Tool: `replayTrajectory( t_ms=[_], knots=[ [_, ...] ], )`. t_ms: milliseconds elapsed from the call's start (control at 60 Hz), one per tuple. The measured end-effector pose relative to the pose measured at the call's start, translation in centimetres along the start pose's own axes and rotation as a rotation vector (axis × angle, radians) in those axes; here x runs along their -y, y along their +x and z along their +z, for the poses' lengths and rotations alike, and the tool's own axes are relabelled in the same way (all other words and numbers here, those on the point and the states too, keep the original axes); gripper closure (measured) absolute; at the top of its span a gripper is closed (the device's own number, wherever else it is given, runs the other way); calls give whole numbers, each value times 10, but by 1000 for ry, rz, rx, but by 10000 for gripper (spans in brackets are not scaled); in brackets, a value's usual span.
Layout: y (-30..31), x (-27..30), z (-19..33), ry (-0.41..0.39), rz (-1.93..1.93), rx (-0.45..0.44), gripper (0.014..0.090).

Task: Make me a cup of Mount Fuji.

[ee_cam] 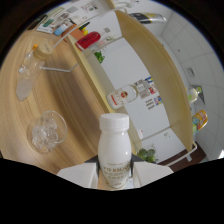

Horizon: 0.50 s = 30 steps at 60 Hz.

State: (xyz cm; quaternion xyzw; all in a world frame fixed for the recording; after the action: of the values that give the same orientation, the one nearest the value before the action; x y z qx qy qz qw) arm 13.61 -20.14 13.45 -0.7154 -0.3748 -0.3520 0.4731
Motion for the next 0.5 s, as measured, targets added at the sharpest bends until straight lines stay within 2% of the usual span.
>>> replayTrajectory(
  t_ms=[233,500],
  knots=[
    [5,15,7,33,-524,-51,567],
    [-11,21,6,47,-897,-41,570]
  ],
)
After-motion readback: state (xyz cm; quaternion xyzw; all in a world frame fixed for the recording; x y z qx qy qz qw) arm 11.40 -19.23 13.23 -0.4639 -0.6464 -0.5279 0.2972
